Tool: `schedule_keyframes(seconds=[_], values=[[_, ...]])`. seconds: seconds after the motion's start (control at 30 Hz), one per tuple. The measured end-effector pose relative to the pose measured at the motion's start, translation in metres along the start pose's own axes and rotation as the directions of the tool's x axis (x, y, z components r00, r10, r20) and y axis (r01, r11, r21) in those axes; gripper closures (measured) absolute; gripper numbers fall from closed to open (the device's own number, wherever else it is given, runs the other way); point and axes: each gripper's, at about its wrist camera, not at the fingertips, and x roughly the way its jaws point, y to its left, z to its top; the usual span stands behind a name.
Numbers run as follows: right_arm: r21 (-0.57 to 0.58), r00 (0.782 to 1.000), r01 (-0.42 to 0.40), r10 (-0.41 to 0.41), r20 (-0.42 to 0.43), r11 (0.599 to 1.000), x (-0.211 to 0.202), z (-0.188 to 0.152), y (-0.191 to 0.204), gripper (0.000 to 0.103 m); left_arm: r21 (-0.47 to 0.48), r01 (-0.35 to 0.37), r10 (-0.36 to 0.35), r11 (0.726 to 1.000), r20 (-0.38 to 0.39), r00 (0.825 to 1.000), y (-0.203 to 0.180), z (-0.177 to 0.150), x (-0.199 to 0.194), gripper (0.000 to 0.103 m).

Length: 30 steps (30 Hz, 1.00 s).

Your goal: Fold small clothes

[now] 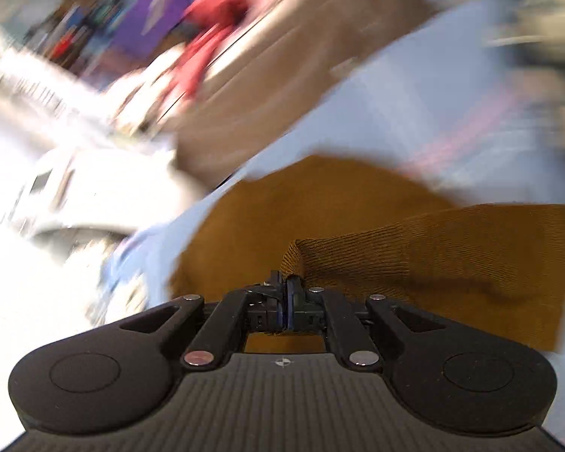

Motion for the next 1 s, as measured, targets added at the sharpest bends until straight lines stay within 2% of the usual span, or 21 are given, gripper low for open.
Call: schedule_keyframes(seconds=[0.07, 0.13, 0.2, 0.3, 0.4, 0.43, 0.47, 0.5, 0.57, 0.6, 0.67, 0.73, 0.87, 0.93, 1.0], values=[[-0.053, 0.997, -0.063, 0.06, -0.057, 0.997, 0.054, -0.003, 0.044, 0.099, -0.033, -0.014, 0.014, 0.999, 0.004, 1.0, 0.012, -0.009, -0.005, 0.018], [-0.049, 0.987, -0.127, 0.122, -0.106, 0.991, 0.104, -0.008, 0.079, 0.099, -0.077, -0.033, 0.033, 0.996, -0.001, 0.999, 0.027, -0.021, -0.01, 0.017], [-0.074, 0.98, -0.147, 0.135, -0.147, 0.986, 0.146, -0.016, 0.112, 0.099, -0.129, -0.047, 0.046, 0.991, -0.011, 0.999, 0.043, -0.032, -0.013, 0.017], [-0.102, 0.973, -0.144, 0.122, -0.198, 0.984, 0.19, -0.032, 0.144, 0.099, -0.18, -0.077, 0.075, 0.981, -0.016, 0.997, 0.063, -0.046, -0.018, 0.017], [-0.138, 0.971, -0.098, 0.065, -0.229, 0.986, 0.216, -0.047, 0.153, 0.097, -0.204, -0.104, 0.105, 0.974, -0.008, 0.994, 0.075, -0.05, -0.02, 0.016], [-0.153, 0.972, -0.075, 0.038, -0.231, 0.985, 0.221, -0.048, 0.15, 0.086, -0.212, -0.103, 0.104, 0.972, -0.005, 0.995, 0.078, -0.049, -0.02, 0.016], [-0.162, 0.973, -0.039, 0.001, -0.229, 0.986, 0.224, -0.05, 0.146, 0.065, -0.22, -0.099, 0.101, 0.971, -0.002, 0.995, 0.08, -0.047, -0.02, 0.014], [-0.159, 0.974, -0.014, -0.022, -0.224, 0.987, 0.223, -0.049, 0.141, 0.052, -0.225, -0.093, 0.097, 0.97, 0.005, 0.995, 0.079, -0.045, -0.02, 0.014], [-0.145, 0.978, -0.022, -0.009, -0.206, 0.989, 0.211, -0.046, 0.133, 0.005, -0.227, -0.088, 0.094, 0.97, 0.019, 0.995, 0.08, -0.04, -0.019, 0.011], [-0.15, 0.982, -0.019, -0.01, -0.189, 0.989, 0.2, -0.045, 0.129, 0.0, -0.224, -0.088, 0.095, 0.971, 0.023, 0.995, 0.08, -0.038, -0.018, 0.008], [-0.203, 0.99, 0.002, -0.031, -0.137, 0.979, 0.175, -0.046, 0.127, 0.0, -0.208, -0.082, 0.091, 0.975, 0.032, 0.995, 0.076, -0.03, -0.015, 0.007], [-0.297, 0.994, 0.056, -0.083, -0.077, 0.953, 0.15, -0.05, 0.121, 0.0, -0.186, -0.08, 0.091, 0.979, 0.05, 0.995, 0.073, -0.023, -0.012, 0.007], [-0.458, 0.971, 0.187, -0.235, -0.049, 0.869, 0.124, -0.066, 0.088, 0.0, -0.172, -0.104, 0.117, 0.98, 0.07, 0.991, 0.073, -0.008, -0.003, 0.007], [-0.475, 0.945, 0.283, -0.328, -0.013, 0.833, 0.126, -0.071, 0.062, 0.0, -0.196, -0.104, 0.119, 0.975, 0.066, 0.991, 0.077, 0.0, 0.002, 0.007], [-0.459, 0.882, 0.395, -0.468, -0.052, 0.796, 0.14, -0.072, 0.034, 0.0, -0.227, -0.127, 0.144, 0.966, 0.062, 0.988, 0.085, 0.005, 0.004, 0.007]])
